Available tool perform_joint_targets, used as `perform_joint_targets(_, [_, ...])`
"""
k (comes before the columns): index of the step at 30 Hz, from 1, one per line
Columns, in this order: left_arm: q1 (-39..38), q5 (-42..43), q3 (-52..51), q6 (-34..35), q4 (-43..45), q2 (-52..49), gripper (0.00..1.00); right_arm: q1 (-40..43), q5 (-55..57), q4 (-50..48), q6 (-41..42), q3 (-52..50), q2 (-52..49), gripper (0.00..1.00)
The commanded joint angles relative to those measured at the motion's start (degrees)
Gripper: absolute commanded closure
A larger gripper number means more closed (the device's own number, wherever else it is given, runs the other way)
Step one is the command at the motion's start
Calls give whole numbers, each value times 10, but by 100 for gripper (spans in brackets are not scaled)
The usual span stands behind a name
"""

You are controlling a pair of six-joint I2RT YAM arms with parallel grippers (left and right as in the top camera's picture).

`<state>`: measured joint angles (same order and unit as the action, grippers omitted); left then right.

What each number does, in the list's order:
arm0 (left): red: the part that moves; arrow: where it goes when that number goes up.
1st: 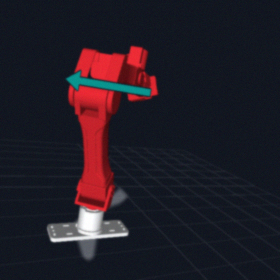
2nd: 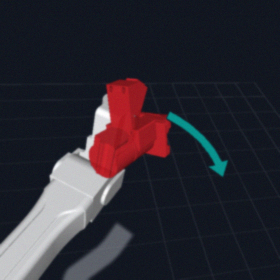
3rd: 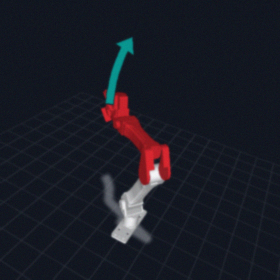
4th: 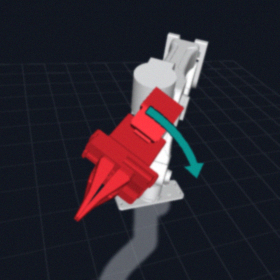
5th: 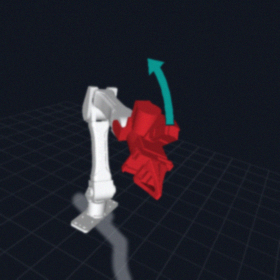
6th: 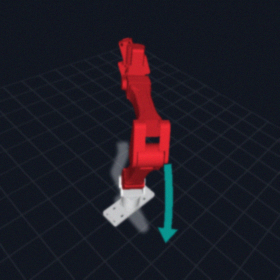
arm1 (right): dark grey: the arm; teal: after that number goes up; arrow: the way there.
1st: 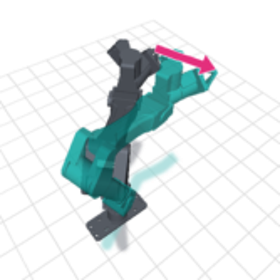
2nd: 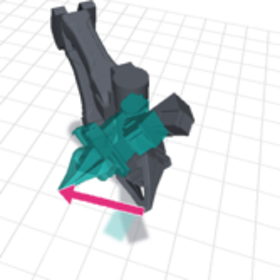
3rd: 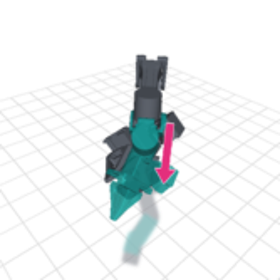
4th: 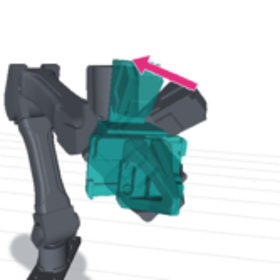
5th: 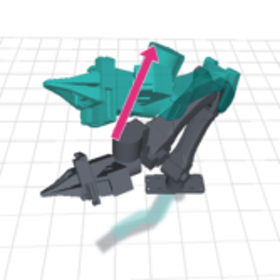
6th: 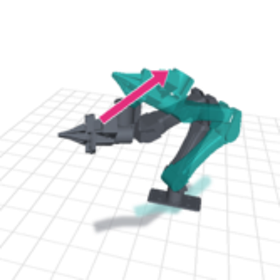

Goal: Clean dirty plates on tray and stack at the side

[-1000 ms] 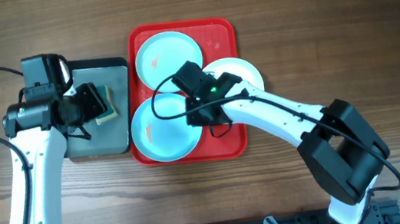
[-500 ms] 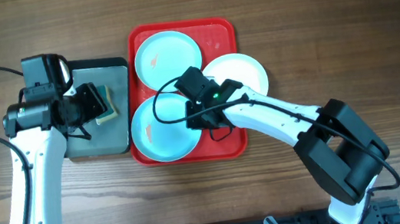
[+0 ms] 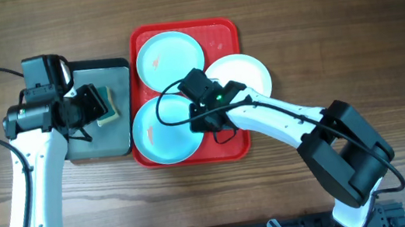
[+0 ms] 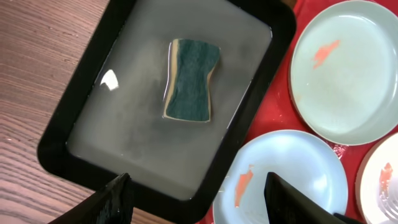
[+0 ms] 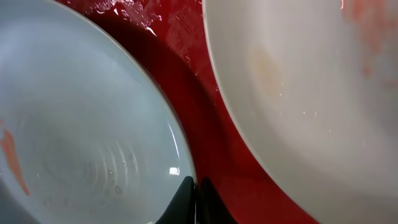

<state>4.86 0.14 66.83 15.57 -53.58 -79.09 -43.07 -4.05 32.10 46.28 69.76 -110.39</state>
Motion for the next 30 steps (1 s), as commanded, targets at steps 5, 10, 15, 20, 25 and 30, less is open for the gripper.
perform_joint_targets(5, [-2,-13,-4,-2,2,-4,36,0,17,-11,3,-9,-9,96])
perform_joint_targets(10, [-2,-13,-4,-3,2,-4,37,1,17,-12,-7,-3,-5,96])
perform_joint_targets(15, [-2,-13,-19,-3,18,-4,38,1,31,-9,-40,5,14,96])
perform_joint_targets(20, [-2,-22,-52,-3,68,-5,36,1,55,8,-41,5,25,96])
perform_joint_targets(25, [-2,-46,-89,-3,158,-15,36,1,54,10,-43,3,25,96])
perform_joint_targets(30, [-2,-45,-108,-3,225,-58,34,0,54,12,-48,3,25,96])
